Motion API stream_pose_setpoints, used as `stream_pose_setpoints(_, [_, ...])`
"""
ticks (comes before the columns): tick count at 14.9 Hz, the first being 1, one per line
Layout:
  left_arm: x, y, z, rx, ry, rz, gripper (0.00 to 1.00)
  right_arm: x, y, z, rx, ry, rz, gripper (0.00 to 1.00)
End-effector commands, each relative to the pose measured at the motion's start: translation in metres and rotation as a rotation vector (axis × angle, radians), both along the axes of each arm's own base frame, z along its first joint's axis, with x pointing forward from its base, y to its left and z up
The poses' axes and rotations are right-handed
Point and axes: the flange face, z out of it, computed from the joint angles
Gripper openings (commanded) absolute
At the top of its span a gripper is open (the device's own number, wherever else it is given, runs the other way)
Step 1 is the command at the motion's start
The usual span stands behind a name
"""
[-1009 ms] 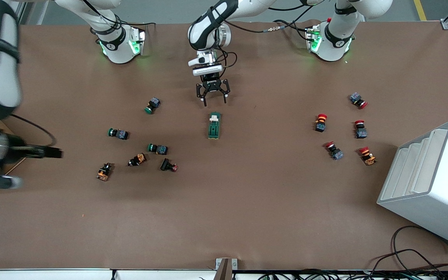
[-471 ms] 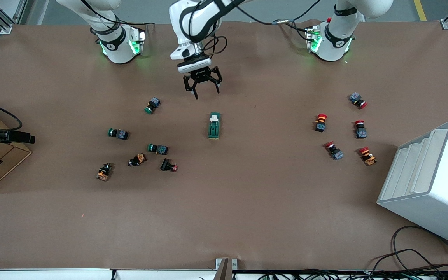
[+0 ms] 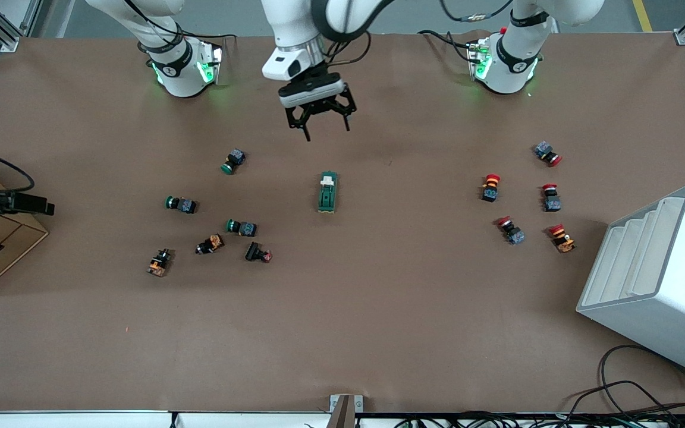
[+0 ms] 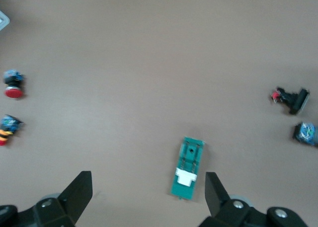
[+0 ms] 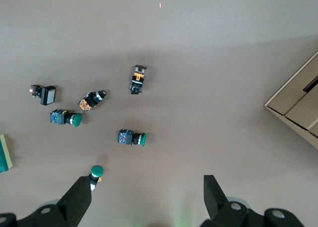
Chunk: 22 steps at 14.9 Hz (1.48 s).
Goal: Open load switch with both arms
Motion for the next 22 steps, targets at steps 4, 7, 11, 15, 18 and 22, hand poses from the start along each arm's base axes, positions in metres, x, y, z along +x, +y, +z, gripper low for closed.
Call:
stream_pose_setpoints(4, [0.103, 0.085, 0.103, -0.07, 0.212, -0.012, 1.0, -0.048, 0.032, 0.026, -0.034, -0.01, -0.046, 1.0])
stream_pose_setpoints(7, [0.145, 0.145, 0.142, -0.166, 0.252, 0.043, 1.0, -0.063, 0.036, 0.029, -0.041, -0.029, -0.043, 1.0])
stream_pose_setpoints(11, [0.191, 0.269, 0.185, -0.179, 0.334, 0.054, 1.0, -0.097, 0.035, 0.03, -0.044, -0.078, -0.046, 1.0])
stream_pose_setpoints(15, [0.216, 0.401, 0.217, -0.145, 0.368, -0.166, 1.0, -0.114, 0.034, 0.05, -0.046, -0.08, -0.048, 1.0])
stream_pose_setpoints(18, [0.203, 0.49, 0.222, -0.13, 0.428, -0.299, 1.0, -0.128, 0.039, 0.066, -0.046, -0.089, -0.038, 1.0])
stream_pose_setpoints(22, [0.172, 0.53, 0.238, -0.147, 0.429, -0.292, 1.0, -0.14, 0.048, 0.08, -0.048, -0.1, -0.024, 1.0])
